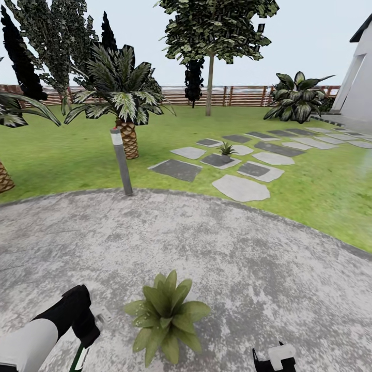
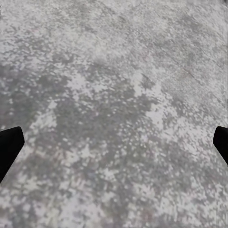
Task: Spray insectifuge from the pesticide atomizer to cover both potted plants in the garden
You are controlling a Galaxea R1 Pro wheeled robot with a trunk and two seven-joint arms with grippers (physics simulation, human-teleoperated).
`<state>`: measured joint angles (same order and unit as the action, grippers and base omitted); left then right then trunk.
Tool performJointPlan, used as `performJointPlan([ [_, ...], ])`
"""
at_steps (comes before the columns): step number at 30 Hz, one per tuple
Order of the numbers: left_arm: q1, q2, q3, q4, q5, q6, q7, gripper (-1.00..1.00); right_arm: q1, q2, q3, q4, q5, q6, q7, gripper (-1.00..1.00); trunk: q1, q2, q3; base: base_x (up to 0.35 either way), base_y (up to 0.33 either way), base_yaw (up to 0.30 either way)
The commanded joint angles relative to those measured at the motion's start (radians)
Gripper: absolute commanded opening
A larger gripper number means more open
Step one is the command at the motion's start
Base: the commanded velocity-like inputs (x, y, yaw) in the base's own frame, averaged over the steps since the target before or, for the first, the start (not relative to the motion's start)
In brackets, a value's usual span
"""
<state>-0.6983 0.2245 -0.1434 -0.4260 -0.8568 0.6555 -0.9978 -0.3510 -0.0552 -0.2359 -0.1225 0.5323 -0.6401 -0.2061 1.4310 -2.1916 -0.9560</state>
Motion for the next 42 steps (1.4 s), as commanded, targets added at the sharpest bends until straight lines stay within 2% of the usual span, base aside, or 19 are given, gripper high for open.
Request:
performJointPlan([
  [1,0.011,0.001,-0.002,-0.003,-0.002,0.005,-0.006,-1.0,-0.001,0.0,-0.004,0.001,0.011,-0.003,-0.007,1.0,0.0,0.0,-0.001,0.283,0.172,0.0],
  [6,0.029,0.002,0.004,-0.013,0.006,0.004,-0.005,-1.0,0.0,0.0,-0.004,0.001,0.011,-0.003,-0.007,1.0,0.0,0.0,-0.001,0.086,0.052,0.0],
  [12,0.012,-0.006,0.004,-0.03,0.008,0.008,-0.006,-1.0,0.0,0.0,-0.004,0.001,0.011,-0.003,-0.007,1.0,0.0,0.0,-0.001,0.004,0.002,0.0],
  [15,0.01,-0.004,0.002,-0.106,0.005,0.013,-0.007,-1.0,-0.001,0.0,-0.003,0.001,0.011,-0.003,-0.007,1.0,0.0,0.0,-0.001,0.0,0.0,0.0],
  [16,0.011,-0.003,0.002,-0.107,0.004,0.013,-0.007,-1.0,0.0,0.0,-0.003,0.001,0.011,-0.003,-0.007,1.0,0.0,0.0,-0.001,0.0,0.0,0.0],
  [20,0.019,0.014,0.003,-0.105,-0.002,0.009,-0.007,-1.0,0.0,0.0,-0.003,0.001,0.011,-0.003,-0.007,1.0,0.0,0.0,-0.001,0.0,0.0,0.0],
  [23,0.021,0.043,0.005,-0.102,0.0,0.007,-0.006,-1.0,0.0,0.0,-0.003,0.001,0.011,-0.003,-0.007,1.0,0.0,0.0,-0.001,0.0,0.0,0.0],
  [26,0.022,0.053,0.005,-0.099,0.003,0.006,-0.006,-1.0,0.0,0.0,-0.003,0.001,0.011,-0.003,-0.007,1.0,0.0,0.0,-0.001,0.0,0.0,0.0],
  [29,0.024,0.043,0.003,-0.099,0.005,0.006,-0.005,-1.0,0.0,0.001,-0.003,0.001,0.011,-0.003,-0.007,1.0,0.0,0.0,-0.001,0.0,0.0,0.0],
  [33,0.025,-0.012,0.0,-0.098,-0.001,0.006,-0.005,-1.0,0.0,0.002,-0.003,0.001,0.011,-0.002,-0.007,1.0,0.0,0.0,-0.001,0.0,0.0,0.0],
  [35,0.025,-0.029,0.0,-0.097,-0.002,0.006,0.002,-1.0,-0.001,0.002,-0.003,0.001,0.011,-0.002,-0.007,1.0,0.0,0.0,-0.001,0.0,0.0,0.0],
  [40,0.024,-0.024,0.007,-0.098,0.007,0.008,0.044,-1.0,0.0,0.002,-0.003,0.001,0.011,-0.003,-0.007,1.0,0.0,0.0,-0.001,0.0,0.0,0.0],
  [42,0.024,-0.017,0.026,-0.104,0.008,0.009,0.047,-1.0,0.0,0.002,-0.003,0.001,0.011,-0.002,-0.007,1.0,0.0,0.0,-0.001,0.0,0.0,0.0],
])
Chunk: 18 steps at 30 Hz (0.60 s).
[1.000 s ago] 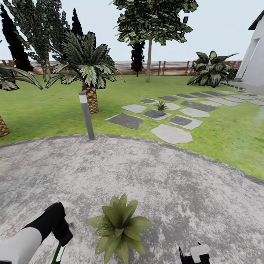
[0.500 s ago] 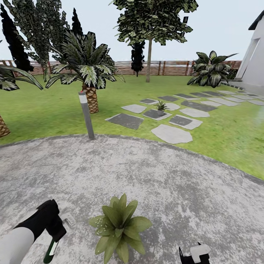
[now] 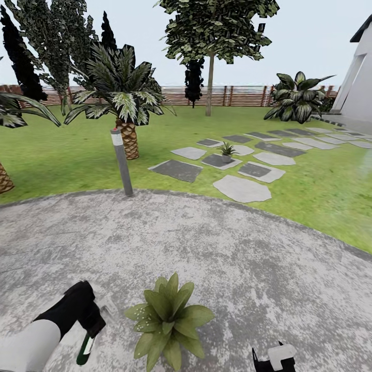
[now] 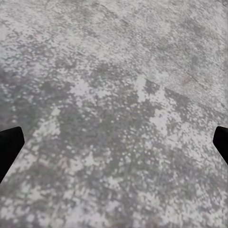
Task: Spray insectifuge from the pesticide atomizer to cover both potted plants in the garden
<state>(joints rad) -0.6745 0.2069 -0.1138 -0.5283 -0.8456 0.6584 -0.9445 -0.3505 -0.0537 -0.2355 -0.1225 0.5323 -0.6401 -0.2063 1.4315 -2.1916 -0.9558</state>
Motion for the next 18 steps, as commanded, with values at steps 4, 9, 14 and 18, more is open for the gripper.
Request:
performJointPlan([
  [4,-0.011,0.004,0.046,-0.01,-0.004,0.004,-0.005,-1.0,-0.001,0.0,-0.004,0.001,0.011,-0.003,-0.007,1.0,0.0,0.0,-0.001,0.0,0.0,0.0],
  [9,-0.002,0.005,0.053,-0.002,-0.012,-0.001,-0.004,-1.0,-0.001,0.0,-0.004,0.001,0.011,-0.002,-0.007,1.0,0.0,0.0,-0.001,0.0,0.0,0.0],
  [14,0.006,0.028,0.052,0.013,-0.013,-0.054,-0.001,-1.0,-0.001,-0.001,-0.004,0.001,0.011,-0.003,-0.007,1.0,0.0,0.0,-0.001,0.0,0.0,0.0],
  [18,0.007,0.033,0.052,0.076,-0.013,-0.065,0.032,-1.0,-0.001,-0.001,-0.004,0.001,0.011,-0.003,-0.007,1.0,0.0,0.0,-0.001,0.0,0.0,0.0],
])
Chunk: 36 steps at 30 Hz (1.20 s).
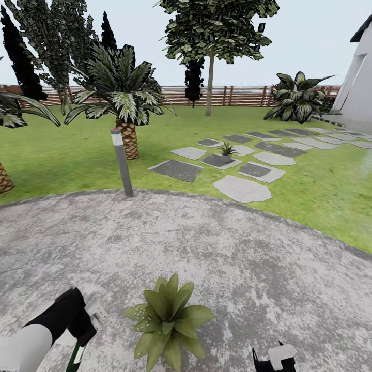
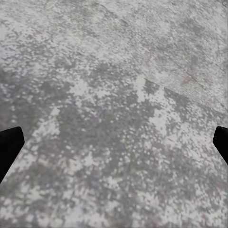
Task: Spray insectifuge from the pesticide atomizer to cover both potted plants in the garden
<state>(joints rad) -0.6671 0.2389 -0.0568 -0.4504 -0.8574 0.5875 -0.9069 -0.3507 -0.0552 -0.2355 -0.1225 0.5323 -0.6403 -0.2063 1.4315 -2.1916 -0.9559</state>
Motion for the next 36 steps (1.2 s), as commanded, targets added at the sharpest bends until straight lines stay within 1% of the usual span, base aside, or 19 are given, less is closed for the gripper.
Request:
performJointPlan([
  [1,0.0,-0.001,-0.003,0.007,0.002,0.004,0.013,-1.0,-0.001,0.0,-0.004,0.001,0.011,-0.002,-0.007,1.0,0.0,0.0,-0.001,0.0,0.0,0.0],
  [5,-0.002,-0.008,0.001,0.008,0.009,0.003,0.03,-1.0,-0.001,0.0,-0.004,0.001,0.011,-0.002,-0.007,1.0,0.0,0.0,-0.001,0.0,0.0,0.0],
  [10,-0.018,-0.013,0.0,-0.012,0.011,0.009,0.026,-1.0,-0.001,0.0,-0.004,0.001,0.011,-0.002,-0.007,1.0,0.0,0.0,-0.001,0.0,0.0,0.0],
  [15,-0.021,-0.013,-0.002,-0.022,0.01,0.008,0.025,-1.0,-0.001,0.0,-0.005,0.001,0.011,-0.002,-0.007,1.0,0.0,0.0,-0.001,0.0,0.0,0.0],
  [17,-0.02,-0.013,-0.005,-0.023,0.003,0.004,0.027,-1.0,-0.001,0.0,-0.004,0.001,0.011,-0.002,-0.007,1.0,0.0,0.0,-0.001,0.0,0.0,0.0],
  [20,-0.013,-0.004,-0.006,-0.024,-0.001,0.001,0.031,-1.0,-0.001,0.0,-0.004,0.001,0.011,-0.002,-0.007,1.0,0.0,0.0,-0.001,0.0,0.0,0.0],
  [29,-0.006,0.005,0.001,-0.013,-0.002,-0.003,0.044,-1.0,-0.001,0.001,-0.004,0.001,0.011,-0.002,-0.007,1.0,0.0,0.0,-0.001,0.0,0.0,0.0],
  [32,-0.006,0.001,-0.003,-0.016,-0.002,-0.002,0.043,-1.0,-0.001,0.001,-0.004,0.001,0.011,-0.002,-0.007,1.0,0.0,0.0,-0.001,0.0,0.0,0.0],
  [36,-0.018,-0.006,-0.002,-0.025,0.007,0.007,0.034,-1.0,-0.001,0.001,-0.004,0.001,0.011,-0.002,-0.007,1.0,0.0,0.0,-0.001,0.0,0.0,0.0],
])
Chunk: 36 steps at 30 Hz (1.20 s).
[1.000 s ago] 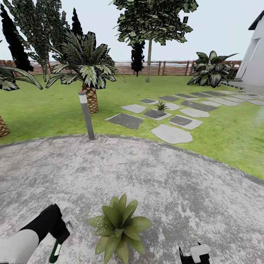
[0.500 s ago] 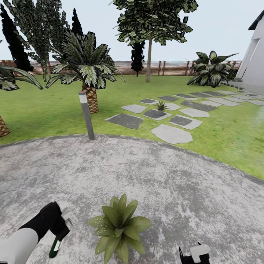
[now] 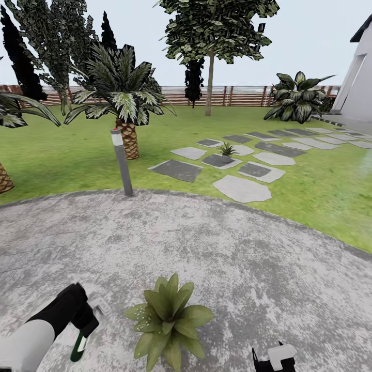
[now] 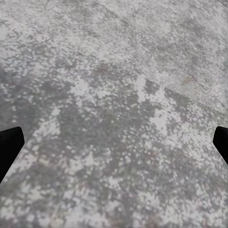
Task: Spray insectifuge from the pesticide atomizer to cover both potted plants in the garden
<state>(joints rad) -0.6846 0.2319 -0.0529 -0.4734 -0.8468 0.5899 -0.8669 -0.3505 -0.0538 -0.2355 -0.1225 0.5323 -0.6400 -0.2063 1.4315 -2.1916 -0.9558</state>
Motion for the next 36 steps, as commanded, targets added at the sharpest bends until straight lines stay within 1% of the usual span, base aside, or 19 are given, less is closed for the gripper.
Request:
performJointPlan([
  [1,-0.002,0.0,-0.005,-0.003,-0.003,0.006,-0.009,-1.0,-0.001,0.0,-0.004,0.001,0.011,-0.002,-0.007,1.0,0.0,0.0,-0.001,0.0,0.0,0.0],
  [2,-0.003,-0.002,-0.005,-0.003,-0.002,0.008,-0.017,-1.0,-0.001,0.0,-0.004,0.001,0.011,-0.002,-0.007,1.0,0.0,0.0,-0.001,0.0,0.0,0.0],
  [3,-0.004,-0.004,-0.006,-0.005,-0.004,0.01,-0.057,-1.0,-0.001,0.0,-0.004,0.001,0.011,-0.003,-0.007,1.0,0.0,0.0,-0.001,0.0,0.0,0.0],
  [4,-0.005,-0.009,-0.009,-0.018,-0.011,0.01,-0.115,-1.0,-0.001,0.0,-0.004,0.001,0.011,-0.003,-0.007,1.0,0.0,0.0,-0.001,0.0,0.0,0.0],
  [5,-0.011,-0.009,-0.01,-0.037,-0.018,0.011,-0.145,-1.0,-0.001,0.0,-0.004,0.001,0.011,-0.003,-0.007,1.0,0.0,0.0,-0.001,0.0,0.0,0.07],
  [7,-0.016,-0.009,-0.011,-0.051,-0.034,0.012,-0.177,-1.0,-0.001,0.0,-0.004,0.001,0.011,-0.003,-0.007,1.0,0.0,0.0,-0.001,-0.049,-0.073,0.146],
  [8,-0.018,-0.011,-0.011,-0.057,-0.053,0.013,-0.196,-1.0,-0.001,0.0,-0.004,0.001,0.011,-0.003,-0.007,1.0,0.0,0.0,-0.001,-0.03,-0.188,0.223],
  [10,-0.019,-0.018,-0.012,-0.062,-0.109,0.013,-0.219,-1.0,-0.001,0.0,-0.004,0.001,0.011,-0.003,-0.007,1.0,0.0,0.0,-0.001,-0.011,-0.164,0.256],
  [13,-0.02,-0.032,-0.013,-0.064,-0.165,0.015,-0.246,-1.0,-0.001,0.0,-0.004,0.001,0.011,-0.003,-0.007,1.0,0.0,0.0,-0.001,-0.003,-0.048,0.271],
  [14,-0.021,-0.035,-0.013,-0.065,-0.173,0.016,-0.257,-1.0,-0.001,0.0,-0.004,0.001,0.011,-0.003,-0.007,1.0,0.0,0.0,-0.001,-0.001,-0.008,0.269],
  [21,-0.026,-0.035,-0.012,-0.066,-0.179,0.018,-0.265,-1.0,-0.001,-0.001,-0.005,0.001,0.011,-0.003,-0.007,1.0,0.0,0.0,-0.001,0.0,-0.04,0.069],
  [30,-0.027,-0.037,-0.011,-0.065,-0.18,0.018,-0.264,-1.0,-0.001,-0.001,-0.005,0.001,0.011,-0.002,-0.007,1.0,0.0,0.0,-0.001,-0.017,-0.254,0.001],
  [36,-0.027,-0.04,-0.011,-0.065,-0.181,0.018,-0.264,-1.0,-0.001,0.0,-0.004,0.001,0.011,-0.003,-0.007,1.0,0.0,0.0,-0.001,-0.18,-0.235,0.001],
])
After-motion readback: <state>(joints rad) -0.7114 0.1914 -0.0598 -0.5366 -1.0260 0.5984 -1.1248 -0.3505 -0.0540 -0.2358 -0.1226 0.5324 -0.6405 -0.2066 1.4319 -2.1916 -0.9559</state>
